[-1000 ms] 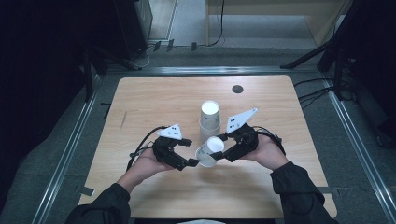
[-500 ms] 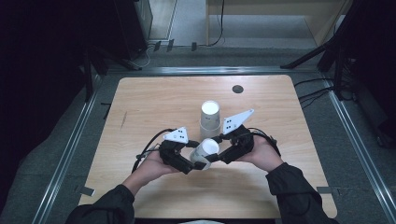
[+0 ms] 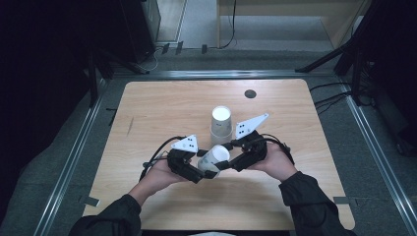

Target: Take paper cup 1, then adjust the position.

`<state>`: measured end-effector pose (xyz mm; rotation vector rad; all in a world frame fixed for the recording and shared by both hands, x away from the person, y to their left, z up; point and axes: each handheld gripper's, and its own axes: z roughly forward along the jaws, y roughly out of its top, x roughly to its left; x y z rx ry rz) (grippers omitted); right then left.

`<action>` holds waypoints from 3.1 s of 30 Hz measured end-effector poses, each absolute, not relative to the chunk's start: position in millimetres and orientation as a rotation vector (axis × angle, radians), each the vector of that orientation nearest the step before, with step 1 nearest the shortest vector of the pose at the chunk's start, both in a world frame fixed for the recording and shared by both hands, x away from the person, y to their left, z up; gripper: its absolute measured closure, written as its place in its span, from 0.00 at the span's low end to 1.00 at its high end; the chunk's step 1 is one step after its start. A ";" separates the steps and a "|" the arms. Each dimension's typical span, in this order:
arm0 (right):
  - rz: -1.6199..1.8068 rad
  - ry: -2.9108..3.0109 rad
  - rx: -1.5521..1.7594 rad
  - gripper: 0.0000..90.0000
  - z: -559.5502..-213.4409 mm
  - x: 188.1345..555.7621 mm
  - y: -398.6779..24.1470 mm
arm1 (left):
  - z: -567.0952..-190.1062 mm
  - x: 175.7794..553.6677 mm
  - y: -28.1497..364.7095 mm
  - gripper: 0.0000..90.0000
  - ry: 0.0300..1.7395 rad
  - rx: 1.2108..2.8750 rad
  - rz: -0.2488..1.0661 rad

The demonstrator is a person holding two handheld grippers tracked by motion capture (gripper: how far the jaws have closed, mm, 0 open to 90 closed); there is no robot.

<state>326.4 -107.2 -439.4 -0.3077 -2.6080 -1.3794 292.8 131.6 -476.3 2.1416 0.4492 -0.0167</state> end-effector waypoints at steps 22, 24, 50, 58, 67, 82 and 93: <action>-1.362 -2.685 -0.382 0.25 -446.1 323.0 -117.2 | -461.6 299.4 152.2 0.31 0.494 2.147 -0.029; -1.362 -2.679 -0.399 0.25 -447.2 322.1 -119.0 | -458.6 300.6 155.6 0.31 0.502 2.160 -0.026; -1.422 -2.715 -0.418 0.27 -455.9 316.4 -116.9 | -435.1 313.1 134.6 0.31 0.325 2.492 -0.059; -1.419 -2.689 -0.354 0.27 -457.2 311.3 -110.3 | -447.4 306.5 121.9 0.31 0.292 2.549 -0.084; -1.364 -2.712 -0.282 0.34 -462.7 305.2 -96.2 | -453.5 304.2 111.9 0.31 0.255 2.572 -0.092; -1.363 -2.692 -0.271 0.39 -457.2 305.6 -101.0 | -452.3 303.5 115.8 0.18 0.255 2.516 -0.102; -1.456 -2.653 -0.310 0.39 -448.8 309.2 -118.0 | -449.3 306.0 129.5 0.10 0.367 2.402 -0.096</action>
